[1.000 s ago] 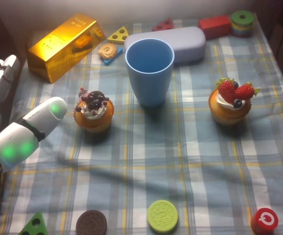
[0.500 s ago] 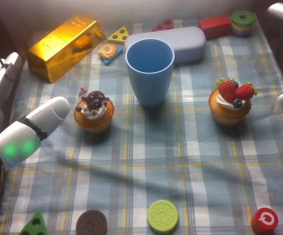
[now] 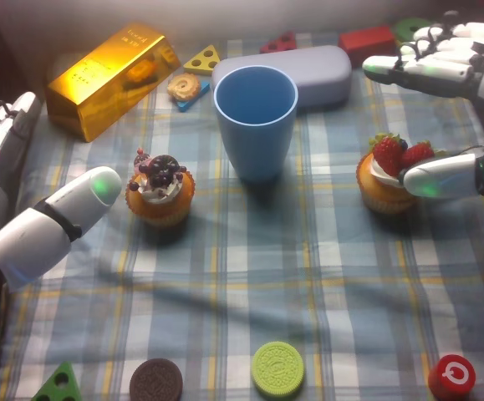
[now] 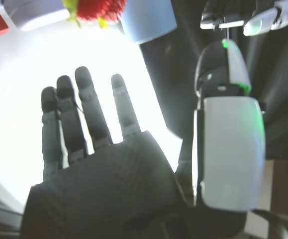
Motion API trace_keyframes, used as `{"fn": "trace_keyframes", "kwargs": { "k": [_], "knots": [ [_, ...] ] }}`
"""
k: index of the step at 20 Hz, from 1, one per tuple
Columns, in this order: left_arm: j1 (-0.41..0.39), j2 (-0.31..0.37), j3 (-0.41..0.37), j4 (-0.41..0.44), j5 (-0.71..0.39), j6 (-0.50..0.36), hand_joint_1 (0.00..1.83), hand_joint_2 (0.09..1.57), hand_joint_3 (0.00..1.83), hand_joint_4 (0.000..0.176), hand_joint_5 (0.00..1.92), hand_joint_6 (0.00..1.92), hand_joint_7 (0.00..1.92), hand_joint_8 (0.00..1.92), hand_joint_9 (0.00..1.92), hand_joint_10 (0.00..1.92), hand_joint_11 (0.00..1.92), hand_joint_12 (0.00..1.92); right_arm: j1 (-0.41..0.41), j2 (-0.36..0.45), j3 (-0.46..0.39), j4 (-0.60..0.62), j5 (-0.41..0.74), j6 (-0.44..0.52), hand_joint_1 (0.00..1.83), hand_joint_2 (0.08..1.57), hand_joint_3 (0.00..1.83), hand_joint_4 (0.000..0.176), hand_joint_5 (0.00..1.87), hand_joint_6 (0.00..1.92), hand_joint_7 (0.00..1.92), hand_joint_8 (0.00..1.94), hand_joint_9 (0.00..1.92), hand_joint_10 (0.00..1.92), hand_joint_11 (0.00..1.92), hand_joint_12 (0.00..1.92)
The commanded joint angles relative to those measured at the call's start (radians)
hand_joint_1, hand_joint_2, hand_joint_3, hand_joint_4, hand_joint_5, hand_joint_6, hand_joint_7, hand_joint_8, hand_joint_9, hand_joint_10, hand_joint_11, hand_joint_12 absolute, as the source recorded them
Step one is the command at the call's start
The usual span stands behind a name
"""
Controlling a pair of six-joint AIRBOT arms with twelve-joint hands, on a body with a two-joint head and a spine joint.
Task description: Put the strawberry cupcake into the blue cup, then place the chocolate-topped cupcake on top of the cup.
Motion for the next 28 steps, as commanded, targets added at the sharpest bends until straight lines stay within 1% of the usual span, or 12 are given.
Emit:
{"fn": "trace_keyframes", "kwargs": {
  "k": [1,3,5,10,12,15,17,18,21,24,26,28],
  "knots": [
    [-0.003,0.002,0.005,0.044,-0.111,-0.005,0.00,0.89,0.00,0.073,0.07,0.00,0.05,0.00,0.01,0.00,0.00,0.00,0.018,-0.008,0.007,0.014,0.077,0.007,0.10,1.05,0.02,0.086,0.09,0.00,0.35,0.00,0.29,0.01,0.16,0.11],
    [-0.003,0.000,0.007,0.046,-0.106,-0.005,0.00,0.89,0.00,0.088,0.05,0.00,0.04,0.00,0.00,0.00,0.00,0.00,0.026,-0.019,0.017,-0.001,0.056,0.007,0.18,1.12,0.01,0.058,0.07,0.00,0.33,0.00,0.28,0.00,0.16,0.13],
    [-0.003,-0.001,0.007,0.046,-0.104,-0.005,0.00,0.91,0.00,0.065,0.07,0.01,0.05,0.00,0.00,0.00,0.00,0.00,0.028,-0.032,0.029,-0.009,0.038,0.007,0.22,1.15,0.01,0.043,0.08,0.00,0.33,0.00,0.34,0.01,0.18,0.25],
    [-0.003,-0.001,0.006,0.046,-0.108,-0.006,0.00,0.92,0.01,0.051,0.07,0.00,0.06,0.01,0.01,0.00,0.00,0.00,0.035,-0.058,0.049,-0.047,-0.017,0.007,0.06,1.06,0.00,0.053,0.13,0.00,0.44,0.00,0.54,0.00,0.08,0.91],
    [-0.003,-0.002,0.006,0.046,-0.108,-0.006,0.00,0.92,0.01,0.065,0.07,0.00,0.05,0.00,0.01,0.00,0.00,0.00,0.035,-0.070,0.060,-0.049,-0.031,0.007,0.00,0.82,0.00,0.016,0.22,0.00,0.56,0.01,0.74,0.03,0.28,1.00],
    [-0.002,-0.002,0.005,0.046,-0.108,-0.006,0.00,0.91,0.00,0.067,0.06,0.00,0.05,0.00,0.01,0.00,0.00,0.00,0.035,-0.077,0.064,-0.054,-0.044,0.007,0.00,0.86,0.01,0.000,0.31,0.00,0.72,0.01,0.85,0.03,0.29,1.20],
    [-0.002,-0.002,0.005,0.046,-0.108,-0.006,0.00,0.90,0.00,0.069,0.06,0.00,0.05,0.00,0.01,0.00,0.00,0.00,0.035,-0.084,0.072,-0.055,-0.056,0.007,0.00,0.85,0.00,0.000,0.34,0.00,0.71,0.00,0.86,0.01,0.30,1.18],
    [-0.002,-0.002,0.005,0.046,-0.107,-0.006,0.00,0.94,0.01,0.034,0.08,0.01,0.07,0.01,0.03,0.01,0.00,0.00,0.035,-0.090,0.077,-0.056,-0.061,0.007,0.00,0.83,0.00,0.000,0.35,0.00,0.68,0.00,0.83,0.00,0.31,1.11],
    [-0.002,-0.002,0.004,0.046,-0.110,-0.006,0.00,0.94,0.01,0.056,0.08,0.01,0.07,0.01,0.00,0.00,0.00,0.00,0.035,-0.109,0.093,-0.056,-0.066,0.007,0.00,0.88,0.00,0.000,0.35,0.00,0.66,0.00,0.88,0.00,0.40,1.20],
    [-0.002,-0.002,0.004,0.046,-0.110,-0.006,0.00,0.94,0.00,0.043,0.08,0.01,0.07,0.00,0.00,0.00,0.00,0.00,0.035,-0.126,0.105,-0.047,-0.066,0.007,0.04,0.97,0.01,0.035,0.36,0.01,0.66,0.00,0.68,0.00,0.34,0.86],
    [-0.002,-0.002,0.004,0.046,-0.112,-0.006,0.00,0.93,0.00,0.051,0.07,0.00,0.05,0.00,0.00,0.00,0.00,0.00,0.035,-0.133,0.110,-0.047,-0.066,0.007,0.24,1.09,0.00,0.003,0.44,0.00,0.71,0.00,0.82,0.02,0.51,1.04],
    [-0.002,-0.002,0.004,0.046,-0.111,-0.006,0.00,0.92,0.00,0.058,0.07,0.00,0.06,0.00,0.01,0.00,0.00,0.00,0.035,-0.133,0.112,-0.047,-0.066,0.007,0.48,1.18,0.00,0.000,0.57,0.00,0.86,0.01,1.09,0.08,0.66,1.30]
  ]
}}
